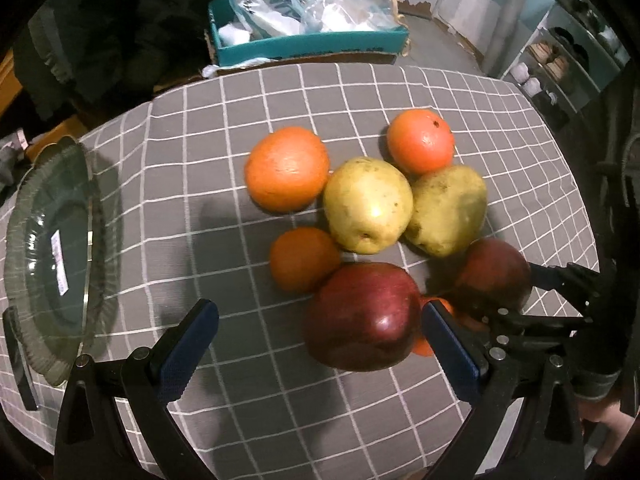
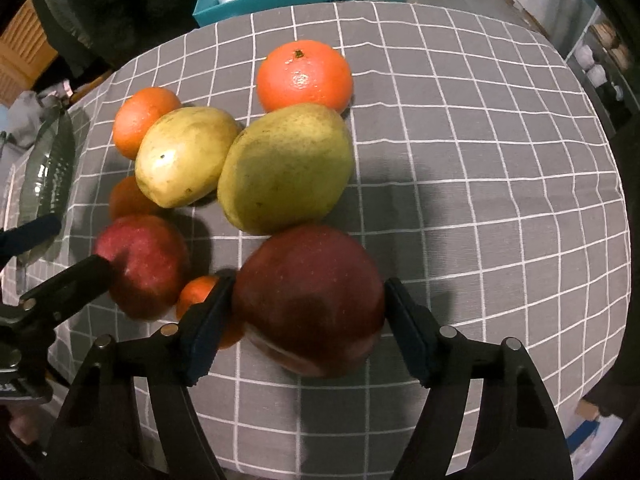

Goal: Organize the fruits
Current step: 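Move the right tool to the large red apple while the left tool approaches the smaller apple, then close the right gripper on the large red apple while the left gripper grasps the smaller apple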

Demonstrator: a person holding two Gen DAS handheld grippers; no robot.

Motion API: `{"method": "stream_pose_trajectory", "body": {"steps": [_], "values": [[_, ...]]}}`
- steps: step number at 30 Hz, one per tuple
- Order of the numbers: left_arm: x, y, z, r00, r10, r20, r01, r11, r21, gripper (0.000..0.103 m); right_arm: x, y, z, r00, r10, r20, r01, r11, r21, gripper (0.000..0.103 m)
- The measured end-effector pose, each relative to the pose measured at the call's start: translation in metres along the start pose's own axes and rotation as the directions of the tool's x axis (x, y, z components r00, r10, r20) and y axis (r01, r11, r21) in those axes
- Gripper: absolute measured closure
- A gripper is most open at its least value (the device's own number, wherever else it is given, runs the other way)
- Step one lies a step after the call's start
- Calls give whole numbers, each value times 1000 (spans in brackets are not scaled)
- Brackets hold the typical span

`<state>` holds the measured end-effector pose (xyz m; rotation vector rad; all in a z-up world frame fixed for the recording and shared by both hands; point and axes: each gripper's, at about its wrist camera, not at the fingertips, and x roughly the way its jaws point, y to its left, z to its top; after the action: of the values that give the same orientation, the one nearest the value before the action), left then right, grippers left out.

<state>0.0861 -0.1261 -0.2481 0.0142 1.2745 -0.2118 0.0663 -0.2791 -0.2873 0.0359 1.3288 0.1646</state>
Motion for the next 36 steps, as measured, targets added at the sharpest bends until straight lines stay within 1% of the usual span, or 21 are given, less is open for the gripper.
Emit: {"method": "stream_pose_trajectory", "body": {"steps": [3,7,8,9,11,15,20,24,26,27,28,30,33,36], "values": [[7,-7,1,1000,-5,-10,5,1000,13,1,-7,-6,-2,997,-71,38,72,997,-24,29],[16,-14,1,999,-14,-30,14,1000,18,1,-12,-24,-3,994,-93,50,93,996,-8,29],[18,-15,1,999,-19,-34,20,1000,16,3,-12,-27,-4,994,-96,47,97,995,-5,29],[21,-16,1,999,-29,-41,29,999,14,5,-11,-29,-5,994,-97,44,97,995,-4,28],[26,-18,1,998,-34,-58,35,999,13,13,-13,-32,-6,995,-90,52,90,996,-7,28],[36,-21,0,995,-51,-90,52,999,7,19,-11,-30,-9,995,-90,47,91,996,-14,28],[39,-19,0,993,-78,-91,78,997,-8,20,-10,-31,-2,997,-72,38,71,997,7,28],[40,-15,0,991,-98,-95,96,995,-28,20,-4,-40,1,998,-57,0,57,998,30,28],[41,-13,0,990,-106,-97,103,994,-36,21,-1,-43,0,999,-46,-5,47,998,35,28],[41,-12,-1,989,-111,-97,108,993,-40,21,0,-44,0,999,-41,-6,41,998,37,28],[41,-11,-1,988,-119,-97,116,992,-41,23,0,-45,0,999,-38,-8,38,999,36,29],[39,-12,-1,988,-121,-93,117,992,-41,26,-1,-46,0,999,-38,-1,38,999,31,29],[39,-12,-2,989,-118,-89,115,993,-30,26,0,-45,-2,999,-45,12,44,999,17,30],[37,-13,-3,991,-107,-85,106,994,-17,26,-2,-40,-4,996,-80,46,80,997,6,30]]}}
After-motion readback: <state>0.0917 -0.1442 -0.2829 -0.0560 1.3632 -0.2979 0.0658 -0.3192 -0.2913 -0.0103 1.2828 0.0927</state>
